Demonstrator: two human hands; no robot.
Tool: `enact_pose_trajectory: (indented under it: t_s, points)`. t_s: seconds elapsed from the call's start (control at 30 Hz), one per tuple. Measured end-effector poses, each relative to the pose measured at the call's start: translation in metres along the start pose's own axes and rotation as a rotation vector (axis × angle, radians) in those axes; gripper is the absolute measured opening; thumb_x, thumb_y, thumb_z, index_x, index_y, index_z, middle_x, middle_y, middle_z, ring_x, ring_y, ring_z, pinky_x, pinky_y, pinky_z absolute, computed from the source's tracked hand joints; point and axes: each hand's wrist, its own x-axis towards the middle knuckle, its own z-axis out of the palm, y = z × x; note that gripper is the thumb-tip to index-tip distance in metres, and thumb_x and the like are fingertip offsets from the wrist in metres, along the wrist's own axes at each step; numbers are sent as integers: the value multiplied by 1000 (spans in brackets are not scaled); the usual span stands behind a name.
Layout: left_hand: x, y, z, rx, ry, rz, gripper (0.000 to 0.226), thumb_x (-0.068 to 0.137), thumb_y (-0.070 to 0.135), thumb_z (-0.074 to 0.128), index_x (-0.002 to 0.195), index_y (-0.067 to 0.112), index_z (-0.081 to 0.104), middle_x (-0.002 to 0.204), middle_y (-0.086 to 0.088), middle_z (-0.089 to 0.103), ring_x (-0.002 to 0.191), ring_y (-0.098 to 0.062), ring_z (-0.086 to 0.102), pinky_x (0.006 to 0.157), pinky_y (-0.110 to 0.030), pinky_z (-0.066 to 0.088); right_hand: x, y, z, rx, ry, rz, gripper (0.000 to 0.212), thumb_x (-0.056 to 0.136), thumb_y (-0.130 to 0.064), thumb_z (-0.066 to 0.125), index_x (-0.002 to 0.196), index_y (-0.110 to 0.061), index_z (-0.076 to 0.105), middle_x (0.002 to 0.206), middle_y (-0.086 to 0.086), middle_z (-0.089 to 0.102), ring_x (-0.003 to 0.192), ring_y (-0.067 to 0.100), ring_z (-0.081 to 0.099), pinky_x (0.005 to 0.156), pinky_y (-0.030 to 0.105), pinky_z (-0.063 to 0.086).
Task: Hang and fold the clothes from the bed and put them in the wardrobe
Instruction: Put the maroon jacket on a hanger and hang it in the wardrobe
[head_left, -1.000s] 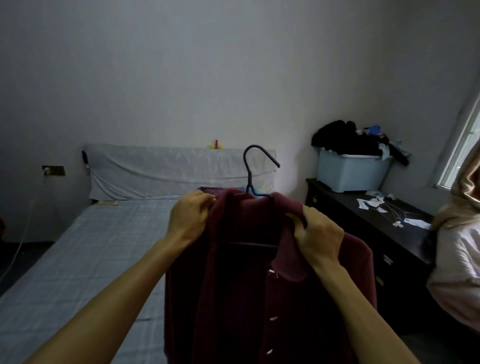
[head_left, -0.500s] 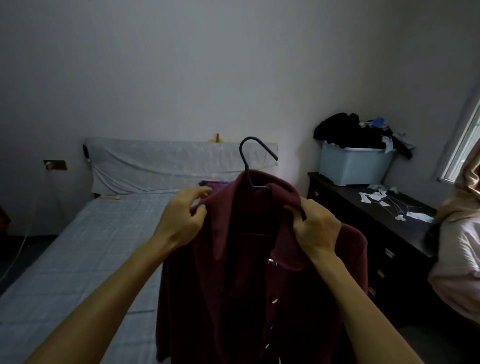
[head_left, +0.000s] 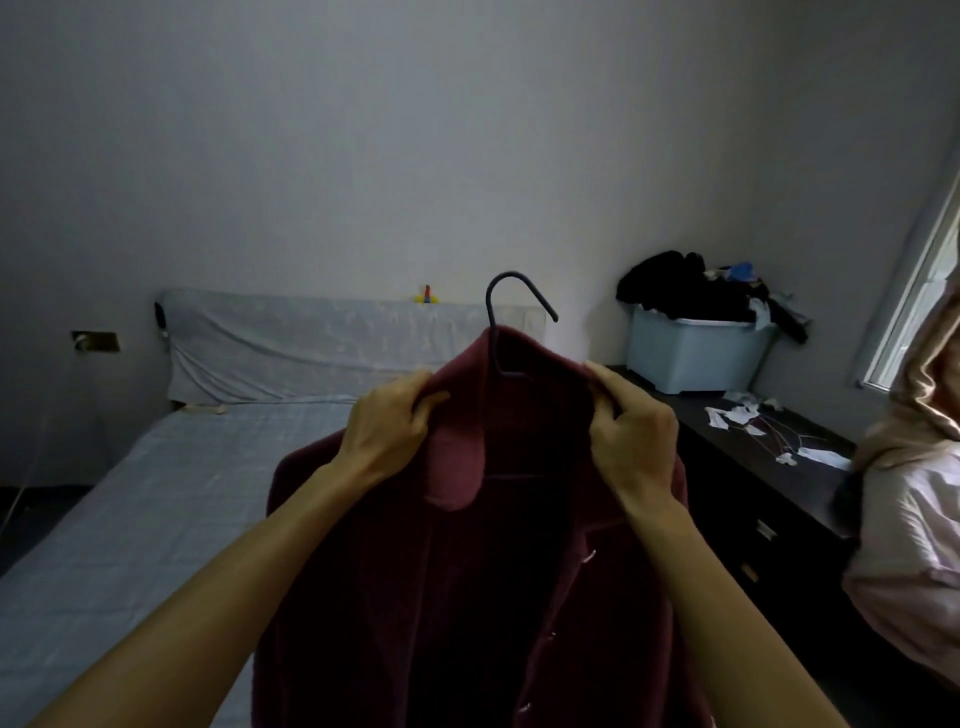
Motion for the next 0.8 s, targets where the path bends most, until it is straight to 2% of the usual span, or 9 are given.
enact_pose_trajectory:
  t_s: [0.07, 0.13, 0.23, 0.3, 0.37, 0.5, 0.57, 0.67, 0.8]
  points:
    - [-1, 2, 3, 18, 16, -28, 26, 92, 35, 52, 93, 11, 62, 82, -10, 67, 74, -33, 61, 58, -31, 34, -9, -17, 6, -35, -22, -71, 27, 87, -7, 60, 110, -17, 71, 95, 2, 74, 77, 16, 69, 74, 28, 56]
    - [1, 6, 2, 31, 38, -44, 21, 92, 29, 55, 88, 9, 60, 77, -11, 66, 69, -32, 59, 57, -30, 30, -22, -37, 15, 1, -230, -155, 18, 86, -25, 62, 99, -22, 75, 95, -4, 74, 81, 10, 70, 74, 29, 57]
    - [2, 12, -6, 46, 67, -50, 21, 92, 25, 58, 77, 10, 55, 69, -11, 62, 61, -28, 53, 53, -28, 24, -31, -50, 21, 161, -504, -58, 40, 90, -47, 53, 65, -22, 71, 67, -15, 70, 58, 2, 64, 56, 29, 52]
    - [1, 9, -13, 42, 79, -51, 23, 92, 25, 57, 75, 9, 53, 65, -9, 59, 56, -24, 49, 48, -27, 21, -23, -43, 17, 265, -258, 50, 44, 92, -41, 51, 62, -15, 69, 62, -17, 65, 54, 3, 61, 52, 30, 50]
    - [1, 3, -22, 28, 95, -68, 25, 92, 28, 55, 78, 8, 55, 64, -8, 58, 54, -25, 50, 48, -26, 23, -9, -28, 14, 158, -52, 63, 33, 92, -35, 50, 76, -15, 70, 75, -14, 65, 67, 5, 62, 64, 32, 53]
    - [2, -2, -37, -12, 128, -90, 32, 88, 38, 48, 84, 7, 59, 66, -10, 61, 58, -32, 55, 52, -33, 37, 18, -1, 22, -128, -400, 9, 31, 93, -29, 53, 122, -20, 57, 116, 1, 63, 108, 20, 55, 103, 38, 36]
    - [3, -1, -40, -32, 131, -89, 33, 87, 39, 47, 83, 8, 58, 65, -8, 60, 58, -32, 55, 52, -33, 36, 22, 2, 24, -127, -453, 13, 26, 94, -30, 50, 117, -24, 58, 110, -1, 66, 101, 20, 58, 100, 42, 37]
    - [7, 1, -45, -21, 123, -57, 25, 94, 32, 52, 87, 8, 58, 76, -10, 64, 68, -32, 58, 58, -31, 34, 27, 0, 23, -48, -338, 3, 18, 92, -24, 53, 104, -20, 66, 96, 0, 70, 87, 21, 62, 81, 42, 49]
    - [21, 15, -48, 41, 133, 27, 22, 96, 27, 50, 99, 7, 58, 92, -13, 65, 79, -36, 60, 63, -31, 34, 34, -16, 22, -100, -183, -101, 27, 89, -33, 49, 104, -22, 68, 94, 0, 71, 82, 25, 65, 73, 43, 51]
